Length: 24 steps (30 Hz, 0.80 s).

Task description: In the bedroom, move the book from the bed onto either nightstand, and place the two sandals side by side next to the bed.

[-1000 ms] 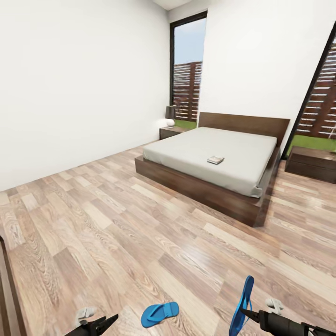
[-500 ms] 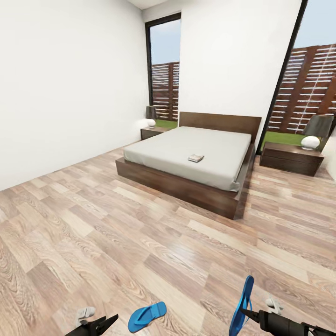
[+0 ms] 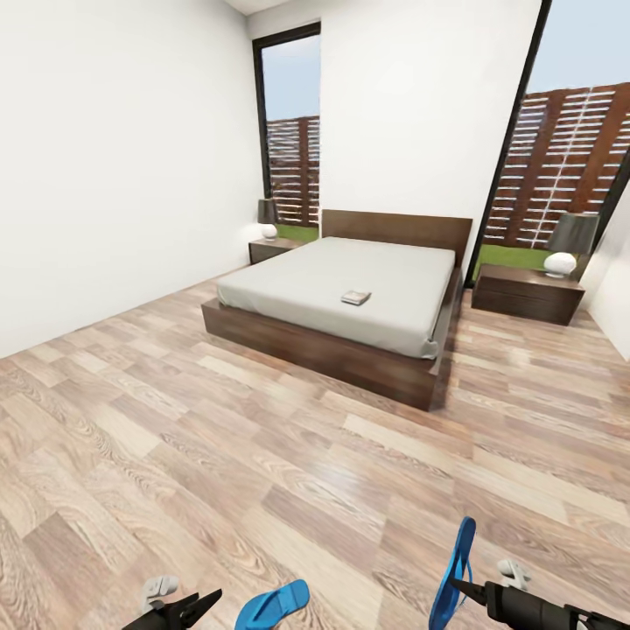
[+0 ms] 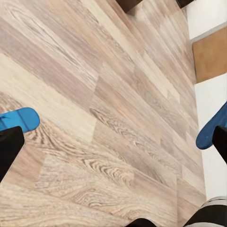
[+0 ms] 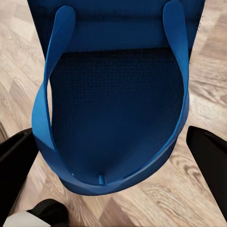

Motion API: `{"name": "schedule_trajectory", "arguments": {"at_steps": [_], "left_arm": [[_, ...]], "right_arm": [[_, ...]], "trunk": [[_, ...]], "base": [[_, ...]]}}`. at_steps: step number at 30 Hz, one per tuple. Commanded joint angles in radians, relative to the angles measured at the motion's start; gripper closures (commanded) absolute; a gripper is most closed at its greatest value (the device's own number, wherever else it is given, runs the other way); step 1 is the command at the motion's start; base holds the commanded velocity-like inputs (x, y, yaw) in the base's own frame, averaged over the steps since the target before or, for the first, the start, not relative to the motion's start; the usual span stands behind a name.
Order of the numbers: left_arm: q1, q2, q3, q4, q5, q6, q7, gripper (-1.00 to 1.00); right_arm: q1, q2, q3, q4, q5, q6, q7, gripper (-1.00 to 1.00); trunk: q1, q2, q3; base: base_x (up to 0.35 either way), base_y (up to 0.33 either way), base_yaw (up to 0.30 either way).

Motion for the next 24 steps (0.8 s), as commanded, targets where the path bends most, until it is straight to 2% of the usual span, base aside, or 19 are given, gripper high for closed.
{"name": "schedule_trajectory", "arguments": {"at_steps": [1,16,24], "left_arm": [[-0.001,0.000,0.001,0.000,0.006,0.010,-0.003,-1.00],[-0.001,0.000,0.001,0.000,0.006,0.010,-0.003,-1.00],[-0.001,0.000,0.001,0.000,0.006,0.010,-0.003,-1.00]], "right_arm": [[0.000,0.000,-0.008,0.000,0.001,0.010,0.004,1.00],[0.000,0.011,-0.008,0.000,0.001,0.010,0.004,1.00],[-0.001,0.011,-0.008,0.000,0.001,0.010,0.004,1.00]], "trunk": [[0.000,0.000,-0.001],[0.000,0.000,-0.001],[0.000,0.000,-0.001]], "base": [[0.091,0.074,-0.002],[0.014,0.011,-0.007],[0.000,0.000,-0.224]]}}
